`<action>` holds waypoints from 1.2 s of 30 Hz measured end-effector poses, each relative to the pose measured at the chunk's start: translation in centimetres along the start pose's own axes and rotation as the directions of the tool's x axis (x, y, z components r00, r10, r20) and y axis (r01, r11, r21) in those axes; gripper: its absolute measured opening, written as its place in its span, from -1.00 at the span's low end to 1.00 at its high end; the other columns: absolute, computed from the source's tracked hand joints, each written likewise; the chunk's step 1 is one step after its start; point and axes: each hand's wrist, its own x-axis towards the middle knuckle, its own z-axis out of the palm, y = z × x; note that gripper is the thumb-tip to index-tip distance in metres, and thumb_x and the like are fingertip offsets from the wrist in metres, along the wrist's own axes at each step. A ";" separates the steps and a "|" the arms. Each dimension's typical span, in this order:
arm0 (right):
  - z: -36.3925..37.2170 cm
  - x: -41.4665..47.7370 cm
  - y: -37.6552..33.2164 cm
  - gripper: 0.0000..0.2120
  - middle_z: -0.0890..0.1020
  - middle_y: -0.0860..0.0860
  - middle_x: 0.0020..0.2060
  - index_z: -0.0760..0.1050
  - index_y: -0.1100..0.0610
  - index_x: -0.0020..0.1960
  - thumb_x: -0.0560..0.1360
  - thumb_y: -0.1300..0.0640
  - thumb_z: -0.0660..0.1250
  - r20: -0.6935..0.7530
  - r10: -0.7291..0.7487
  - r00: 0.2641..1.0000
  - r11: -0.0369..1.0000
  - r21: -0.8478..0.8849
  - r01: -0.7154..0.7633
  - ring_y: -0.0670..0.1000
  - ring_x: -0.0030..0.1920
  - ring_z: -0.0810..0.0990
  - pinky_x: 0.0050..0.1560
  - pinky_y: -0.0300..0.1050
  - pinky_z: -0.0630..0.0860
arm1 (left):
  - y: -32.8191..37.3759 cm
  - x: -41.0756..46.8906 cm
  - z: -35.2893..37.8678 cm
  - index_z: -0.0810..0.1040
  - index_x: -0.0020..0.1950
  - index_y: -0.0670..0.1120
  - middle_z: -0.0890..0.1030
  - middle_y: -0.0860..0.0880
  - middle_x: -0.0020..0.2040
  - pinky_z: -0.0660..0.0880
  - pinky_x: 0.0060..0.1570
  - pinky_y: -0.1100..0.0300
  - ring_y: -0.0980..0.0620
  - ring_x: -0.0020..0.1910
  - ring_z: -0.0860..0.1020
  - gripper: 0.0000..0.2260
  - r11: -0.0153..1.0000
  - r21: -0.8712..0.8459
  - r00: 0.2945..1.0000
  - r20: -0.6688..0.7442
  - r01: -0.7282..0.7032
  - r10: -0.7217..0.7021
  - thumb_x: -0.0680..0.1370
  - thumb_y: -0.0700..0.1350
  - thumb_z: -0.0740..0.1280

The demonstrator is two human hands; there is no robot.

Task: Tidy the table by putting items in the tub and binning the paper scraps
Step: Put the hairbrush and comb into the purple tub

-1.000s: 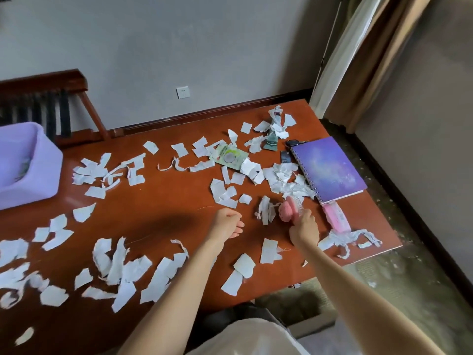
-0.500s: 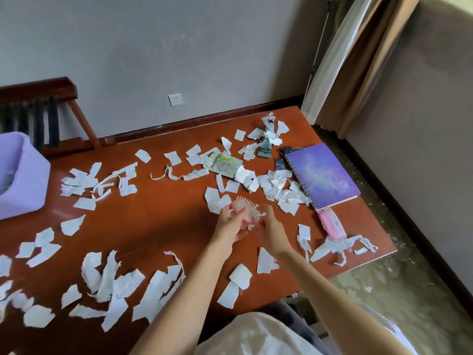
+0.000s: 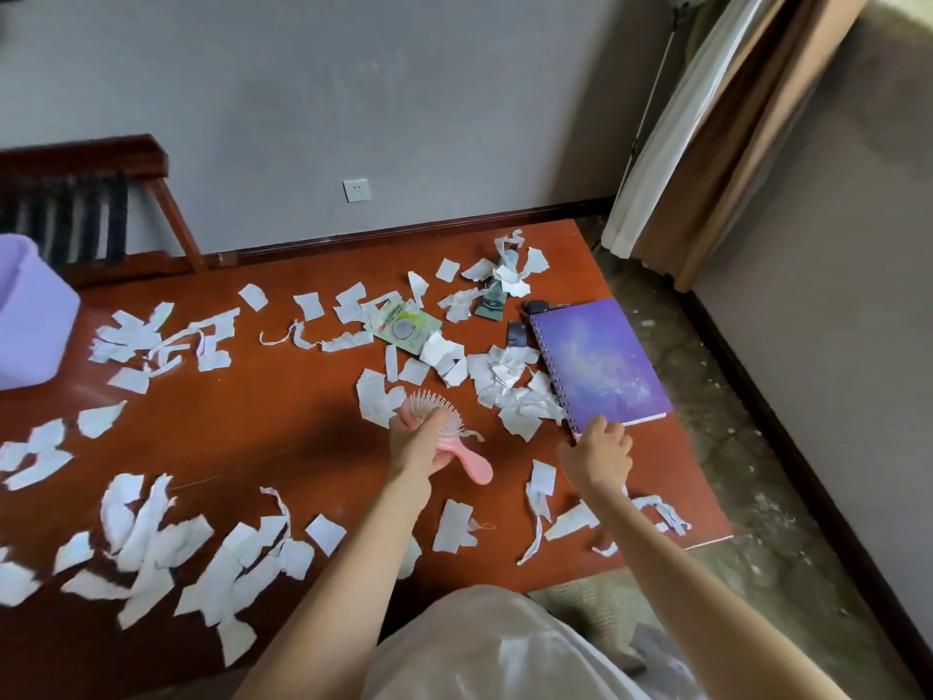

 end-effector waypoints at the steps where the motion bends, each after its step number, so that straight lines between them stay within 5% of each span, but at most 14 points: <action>1: -0.2 0.3 0.6 -0.56 0.39 0.20 0.21 0.31 0.28 0.24 0.44 0.14 0.30 0.025 0.037 0.999 0.996 -0.077 -0.035 0.23 0.26 0.34 0.23 0.06 0.33 | -0.3 -0.2 0.5 0.32 0.31 -0.13 0.51 -0.21 0.18 0.56 -0.14 0.10 -0.08 0.00 0.56 -0.57 1.000 0.016 1.000 -0.002 -0.008 0.008 0.50 -0.17 0.38; 6: -0.1 1.7 2.7 -0.39 0.39 0.17 0.29 0.25 0.22 0.33 0.40 0.02 0.39 0.093 0.105 0.990 0.975 -0.204 -0.084 0.20 0.32 0.36 0.32 0.03 0.27 | -0.6 -0.4 1.8 0.32 0.29 -0.16 0.53 -0.19 0.10 0.56 -0.10 0.10 -0.06 -0.05 0.58 -0.57 0.998 0.061 1.000 0.001 -0.017 0.017 0.49 -0.16 0.40; 13: -0.4 1.5 1.4 -0.50 0.50 0.14 0.21 0.34 0.20 0.26 0.42 -0.03 0.34 0.148 -0.038 0.988 0.982 -0.177 0.064 0.19 0.25 0.47 0.26 0.01 0.34 | -0.6 -0.4 2.1 0.32 0.20 -0.11 0.51 -0.15 0.06 0.57 -0.17 0.15 0.04 -0.21 0.55 -0.64 0.997 0.069 0.998 -0.031 -0.045 0.047 0.49 -0.15 0.40; 18: -1.1 -0.2 -2.5 -0.69 0.54 0.13 0.11 0.42 0.21 0.12 0.43 0.09 0.28 0.221 -0.176 0.959 0.980 -0.049 0.191 0.19 0.14 0.54 0.23 0.01 0.43 | -0.3 -1.0 1.6 0.34 0.22 -0.10 0.52 -0.15 0.08 0.57 -0.07 0.06 -0.03 -0.13 0.57 -0.63 0.997 -0.035 0.997 -0.032 -0.067 0.066 0.49 -0.20 0.39; 20: -1.6 -0.8 -4.4 -0.78 0.54 0.14 0.14 0.46 0.21 0.06 0.51 0.09 0.22 0.253 -0.281 0.926 0.959 0.033 0.282 0.19 0.15 0.54 0.17 -0.04 0.47 | 0.1 -1.3 0.8 0.35 0.22 -0.08 0.51 -0.14 0.09 0.57 -0.04 0.02 -0.07 -0.03 0.56 -0.65 0.993 -0.083 0.995 -0.047 -0.087 0.084 0.50 -0.20 0.38; 23: -1.4 -0.7 -7.5 -0.55 0.57 0.13 0.14 0.40 0.24 0.25 0.53 -0.08 0.23 0.394 -0.308 0.866 0.927 0.328 0.181 0.13 0.15 0.57 0.04 -0.11 0.45 | 1.0 -1.1 -0.9 0.35 0.29 -0.07 0.51 -0.16 0.15 0.59 -0.03 0.02 -0.08 0.04 0.55 -0.59 0.978 -0.158 0.985 -0.127 -0.135 0.115 0.49 -0.17 0.39; 25: -1.0 -0.5 -9.6 -0.54 0.67 0.13 -0.12 0.45 0.28 0.16 0.50 -0.10 0.24 0.503 -0.360 0.786 0.872 0.481 0.092 0.09 -0.09 0.63 -0.05 -0.10 0.51 | 1.8 -1.1 -2.7 0.33 0.34 -0.06 0.50 -0.17 0.19 0.60 -0.10 0.07 -0.10 0.10 0.55 -0.55 0.954 -0.234 0.971 -0.190 -0.185 0.142 0.50 -0.15 0.38; 27: -1.0 -0.7 -11.5 -0.78 0.62 0.02 -0.43 0.49 0.28 -0.10 0.45 0.12 0.21 0.593 -0.400 0.699 0.832 0.554 0.007 0.02 -0.27 0.55 -0.13 -0.10 0.50 | 2.8 -1.4 -4.5 0.30 0.37 -0.05 0.49 -0.17 0.18 0.59 -0.19 0.11 -0.14 0.12 0.56 -0.54 0.926 -0.313 0.964 -0.223 -0.212 0.146 0.51 -0.15 0.36; 29: -0.6 -1.3 -13.6 -0.88 0.60 0.02 -0.33 0.49 0.24 -0.15 0.44 0.26 0.18 0.662 -0.393 0.639 0.791 0.597 -0.132 0.06 -0.13 0.55 -0.07 -0.06 0.50 | 4.1 -1.5 -6.6 0.28 0.37 -0.04 0.48 -0.17 0.15 0.59 -0.19 0.06 -0.15 0.02 0.60 -0.55 0.899 -0.367 0.957 -0.244 -0.239 0.155 0.53 -0.15 0.34; 32: 0.3 -2.5 -16.8 -0.82 0.58 0.06 -0.15 0.44 0.11 0.10 0.50 0.16 0.22 0.688 -0.457 0.563 0.721 0.658 -0.218 0.08 -0.06 0.56 -0.09 -0.06 0.52 | 6.2 -1.4 -9.6 0.29 0.29 -0.01 0.49 -0.14 0.07 0.60 -0.23 0.07 -0.07 -0.17 0.59 -0.60 0.895 -0.350 0.939 -0.297 -0.277 0.175 0.52 -0.11 0.35; 36: 2.0 -4.8 -22.4 -0.82 0.60 0.13 -0.11 0.40 0.16 0.14 0.55 0.20 0.21 0.673 -0.521 0.525 0.738 0.664 -0.120 0.09 -0.12 0.59 -0.06 -0.04 0.55 | 9.2 -0.3 -13.9 0.33 0.25 -0.02 0.54 -0.11 -0.02 0.52 -0.43 0.26 0.04 -0.30 0.55 -0.55 0.911 -0.258 0.907 -0.360 -0.323 0.220 0.45 -0.06 0.44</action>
